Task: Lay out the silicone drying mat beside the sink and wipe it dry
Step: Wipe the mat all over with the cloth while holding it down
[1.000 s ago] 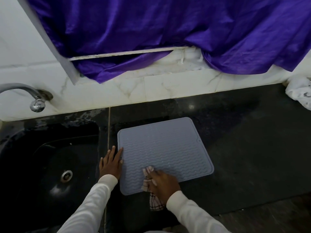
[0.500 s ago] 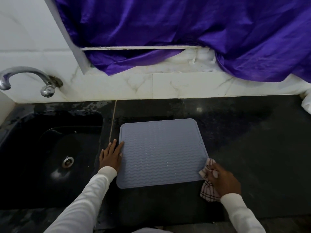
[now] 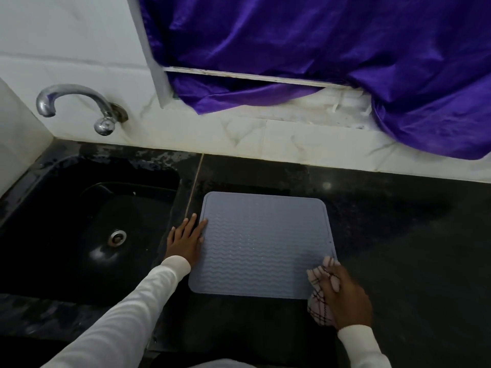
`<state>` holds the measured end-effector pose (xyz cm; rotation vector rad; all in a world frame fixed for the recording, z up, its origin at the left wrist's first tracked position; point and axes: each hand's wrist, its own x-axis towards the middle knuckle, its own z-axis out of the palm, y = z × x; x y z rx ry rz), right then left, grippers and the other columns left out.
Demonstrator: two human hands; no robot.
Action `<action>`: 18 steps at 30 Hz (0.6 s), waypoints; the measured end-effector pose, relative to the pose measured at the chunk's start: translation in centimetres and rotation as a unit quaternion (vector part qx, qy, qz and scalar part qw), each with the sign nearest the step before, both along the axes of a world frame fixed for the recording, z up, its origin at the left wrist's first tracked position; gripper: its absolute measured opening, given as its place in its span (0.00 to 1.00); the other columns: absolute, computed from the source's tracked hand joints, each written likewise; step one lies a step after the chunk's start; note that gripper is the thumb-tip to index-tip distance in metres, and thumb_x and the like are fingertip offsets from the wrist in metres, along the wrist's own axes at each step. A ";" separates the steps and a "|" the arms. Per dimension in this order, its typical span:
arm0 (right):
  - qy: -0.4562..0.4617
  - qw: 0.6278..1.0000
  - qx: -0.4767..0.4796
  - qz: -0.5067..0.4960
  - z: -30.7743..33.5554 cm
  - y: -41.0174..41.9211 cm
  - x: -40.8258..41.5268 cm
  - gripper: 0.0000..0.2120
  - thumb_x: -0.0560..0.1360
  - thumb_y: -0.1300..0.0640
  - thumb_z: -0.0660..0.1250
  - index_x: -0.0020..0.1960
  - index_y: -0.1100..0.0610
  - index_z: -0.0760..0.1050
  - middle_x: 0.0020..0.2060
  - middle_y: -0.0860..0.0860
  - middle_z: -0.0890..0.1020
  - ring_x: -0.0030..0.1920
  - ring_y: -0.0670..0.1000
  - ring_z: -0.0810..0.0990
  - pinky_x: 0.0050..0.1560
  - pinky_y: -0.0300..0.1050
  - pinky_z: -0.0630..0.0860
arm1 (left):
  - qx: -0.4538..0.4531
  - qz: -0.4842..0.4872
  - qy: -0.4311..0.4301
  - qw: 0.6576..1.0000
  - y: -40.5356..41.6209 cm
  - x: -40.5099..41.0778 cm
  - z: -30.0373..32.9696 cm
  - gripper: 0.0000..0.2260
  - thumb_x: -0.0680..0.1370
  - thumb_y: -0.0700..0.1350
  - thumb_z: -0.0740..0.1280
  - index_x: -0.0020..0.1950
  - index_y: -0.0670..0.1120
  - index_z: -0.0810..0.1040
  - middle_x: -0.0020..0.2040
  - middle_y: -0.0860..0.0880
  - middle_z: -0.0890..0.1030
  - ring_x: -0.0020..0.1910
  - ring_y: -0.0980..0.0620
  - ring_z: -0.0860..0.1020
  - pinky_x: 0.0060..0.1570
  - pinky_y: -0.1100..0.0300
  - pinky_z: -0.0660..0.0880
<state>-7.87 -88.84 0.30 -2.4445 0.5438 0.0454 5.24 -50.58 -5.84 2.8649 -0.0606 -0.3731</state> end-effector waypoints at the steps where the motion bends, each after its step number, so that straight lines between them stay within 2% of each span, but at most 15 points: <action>1: -0.023 1.000 0.014 0.008 -0.1 1.2 0.8 0.20 0.75 0.46 0.66 0.66 0.47 0.73 0.61 0.49 0.79 0.58 0.53 0.79 0.57 0.46 0.75 | 0.001 0.001 0.000 1.000 -0.1 0.0 0.0 0.24 0.82 0.54 0.47 0.76 0.63 0.41 0.78 0.55 0.41 0.77 0.50 0.41 0.74 0.48 0.40; 4: -0.046 0.996 0.055 0.049 -0.5 6.1 3.7 0.16 0.75 0.47 0.68 0.62 0.48 0.76 0.59 0.47 0.80 0.58 0.51 0.79 0.57 0.48 0.75 | 0.001 0.004 -0.003 1.000 -0.1 0.1 -0.1 0.24 0.82 0.54 0.47 0.76 0.62 0.41 0.78 0.54 0.41 0.77 0.50 0.41 0.73 0.48 0.39; 7: -0.038 0.990 0.053 0.127 -1.1 12.2 6.2 0.17 0.76 0.46 0.65 0.64 0.47 0.75 0.61 0.47 0.79 0.59 0.50 0.78 0.59 0.48 0.75 | 0.000 0.000 0.000 1.000 0.1 0.1 -0.2 0.24 0.80 0.59 0.42 0.76 0.63 0.41 0.78 0.55 0.41 0.77 0.51 0.42 0.73 0.48 0.39; 9: -0.017 0.982 0.016 0.190 -1.3 15.7 7.5 0.18 0.77 0.46 0.62 0.66 0.47 0.73 0.64 0.47 0.77 0.61 0.50 0.77 0.59 0.45 0.73 | -0.007 -0.001 -0.004 1.000 0.2 0.1 -0.4 0.28 0.75 0.62 0.35 0.75 0.64 0.41 0.78 0.56 0.41 0.77 0.52 0.42 0.73 0.49 0.39; 12: 0.042 0.963 -0.069 0.256 -2.4 17.8 8.7 0.20 0.78 0.44 0.57 0.68 0.45 0.70 0.64 0.50 0.76 0.59 0.54 0.78 0.56 0.48 0.74 | -0.006 -0.005 -0.008 1.000 0.5 0.2 -0.6 0.30 0.72 0.62 0.32 0.75 0.64 0.40 0.77 0.56 0.40 0.77 0.52 0.42 0.72 0.50 0.38; 14: 0.051 0.960 -0.100 0.256 -3.3 16.9 8.4 0.24 0.76 0.40 0.50 0.66 0.44 0.72 0.62 0.50 0.78 0.56 0.56 0.80 0.51 0.50 0.77 | -0.004 -0.012 -0.006 1.000 0.5 0.1 -0.5 0.30 0.72 0.62 0.31 0.75 0.63 0.39 0.78 0.56 0.39 0.77 0.52 0.41 0.72 0.50 0.38; 16: 0.035 0.967 -0.108 0.227 -3.8 15.1 8.1 0.27 0.73 0.38 0.49 0.64 0.44 0.75 0.57 0.52 0.81 0.51 0.57 0.83 0.45 0.51 0.79 | -0.005 -0.019 -0.006 1.000 0.6 0.2 -0.3 0.30 0.72 0.61 0.30 0.75 0.63 0.38 0.77 0.56 0.37 0.77 0.52 0.40 0.72 0.50 0.37; 18: 0.062 0.972 -0.119 0.194 -3.4 12.7 7.7 0.28 0.73 0.36 0.48 0.66 0.44 0.73 0.57 0.52 0.81 0.52 0.57 0.82 0.48 0.52 0.79 | -0.010 -0.025 -0.008 1.000 0.6 0.1 -0.4 0.30 0.72 0.61 0.30 0.75 0.62 0.38 0.77 0.55 0.37 0.76 0.51 0.39 0.72 0.49 0.36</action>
